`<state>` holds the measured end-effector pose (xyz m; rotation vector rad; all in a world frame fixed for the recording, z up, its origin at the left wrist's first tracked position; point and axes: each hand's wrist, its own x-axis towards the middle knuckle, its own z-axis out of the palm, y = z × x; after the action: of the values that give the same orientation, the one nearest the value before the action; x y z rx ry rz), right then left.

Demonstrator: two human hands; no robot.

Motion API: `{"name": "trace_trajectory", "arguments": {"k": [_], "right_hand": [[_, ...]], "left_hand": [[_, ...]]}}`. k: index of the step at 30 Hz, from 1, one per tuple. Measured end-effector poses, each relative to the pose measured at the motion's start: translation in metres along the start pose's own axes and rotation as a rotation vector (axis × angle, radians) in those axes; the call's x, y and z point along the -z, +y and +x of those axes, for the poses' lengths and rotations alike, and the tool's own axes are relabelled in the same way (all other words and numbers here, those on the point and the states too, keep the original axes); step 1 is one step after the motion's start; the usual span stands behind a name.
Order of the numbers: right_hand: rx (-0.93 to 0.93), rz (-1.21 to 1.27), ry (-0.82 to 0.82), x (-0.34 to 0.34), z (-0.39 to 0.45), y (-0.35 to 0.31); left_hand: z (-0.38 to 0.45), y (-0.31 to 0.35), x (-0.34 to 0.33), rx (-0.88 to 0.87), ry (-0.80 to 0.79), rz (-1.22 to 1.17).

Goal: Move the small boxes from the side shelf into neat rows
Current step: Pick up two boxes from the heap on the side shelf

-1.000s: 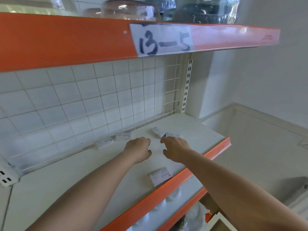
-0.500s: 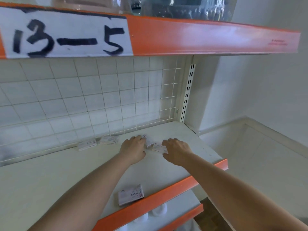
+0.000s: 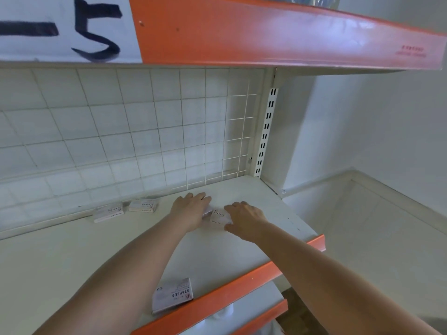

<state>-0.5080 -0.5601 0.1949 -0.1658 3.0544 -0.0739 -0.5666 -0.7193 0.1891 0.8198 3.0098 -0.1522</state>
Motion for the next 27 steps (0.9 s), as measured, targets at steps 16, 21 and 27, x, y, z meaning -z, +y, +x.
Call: {"name": "trace_trajectory", "arguments": {"k": [16,21,27], "right_hand": [[-0.013,0.033,-0.02,-0.005,0.015,-0.006],[-0.028,0.027,0.012,0.001,0.008,-0.015],[-0.045,0.008,0.046,0.01,-0.002,-0.031]], "left_hand": [[0.016,-0.018,0.005,-0.134,-0.03,0.142],[0.007,-0.03,0.003,-0.119,-0.021,0.123],[-0.015,-0.039,0.012,-0.12,-0.005,0.11]]}}
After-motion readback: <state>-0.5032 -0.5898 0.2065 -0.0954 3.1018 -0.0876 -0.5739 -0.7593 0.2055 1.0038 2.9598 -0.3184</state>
